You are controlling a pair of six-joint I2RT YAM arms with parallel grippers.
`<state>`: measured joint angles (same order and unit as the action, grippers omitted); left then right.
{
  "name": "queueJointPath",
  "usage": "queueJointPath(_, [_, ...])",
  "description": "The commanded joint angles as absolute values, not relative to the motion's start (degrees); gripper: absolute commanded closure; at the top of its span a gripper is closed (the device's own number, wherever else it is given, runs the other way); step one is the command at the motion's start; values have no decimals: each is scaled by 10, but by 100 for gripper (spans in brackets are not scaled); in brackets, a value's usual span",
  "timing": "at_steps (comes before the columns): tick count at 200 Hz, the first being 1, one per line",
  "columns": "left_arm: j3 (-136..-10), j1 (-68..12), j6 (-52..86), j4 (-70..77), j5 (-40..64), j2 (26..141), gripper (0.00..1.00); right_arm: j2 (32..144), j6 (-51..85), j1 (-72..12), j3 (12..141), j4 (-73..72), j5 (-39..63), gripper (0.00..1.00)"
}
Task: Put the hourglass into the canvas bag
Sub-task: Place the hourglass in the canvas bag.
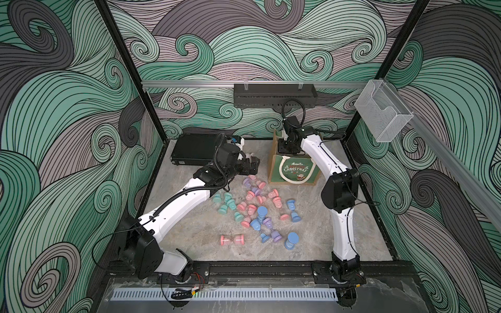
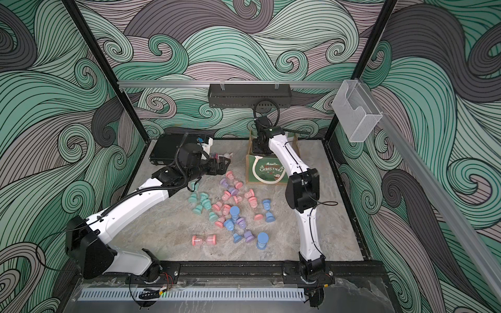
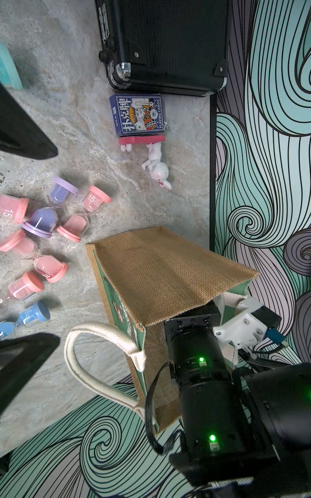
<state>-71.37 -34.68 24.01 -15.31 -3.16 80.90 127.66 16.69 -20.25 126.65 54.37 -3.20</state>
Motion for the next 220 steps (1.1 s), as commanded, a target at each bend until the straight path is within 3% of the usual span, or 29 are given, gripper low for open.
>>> queueJointPath(1, [-722, -342, 246, -145, -25, 811, 1, 1285, 166, -201, 1272, 551, -21, 65])
queueJointPath(96, [-723, -341, 248, -151, -23, 800, 1, 1202, 166, -201, 1275, 547, -19, 27])
queueJointPath(164, [-726, -341, 274, -177, 36, 770, 1, 1075, 176, -201, 1233, 565, -1, 17])
queueJointPath(220, [-672, -345, 313, -219, 60, 703, 1, 889, 203, -224, 1000, 571, -23, 10])
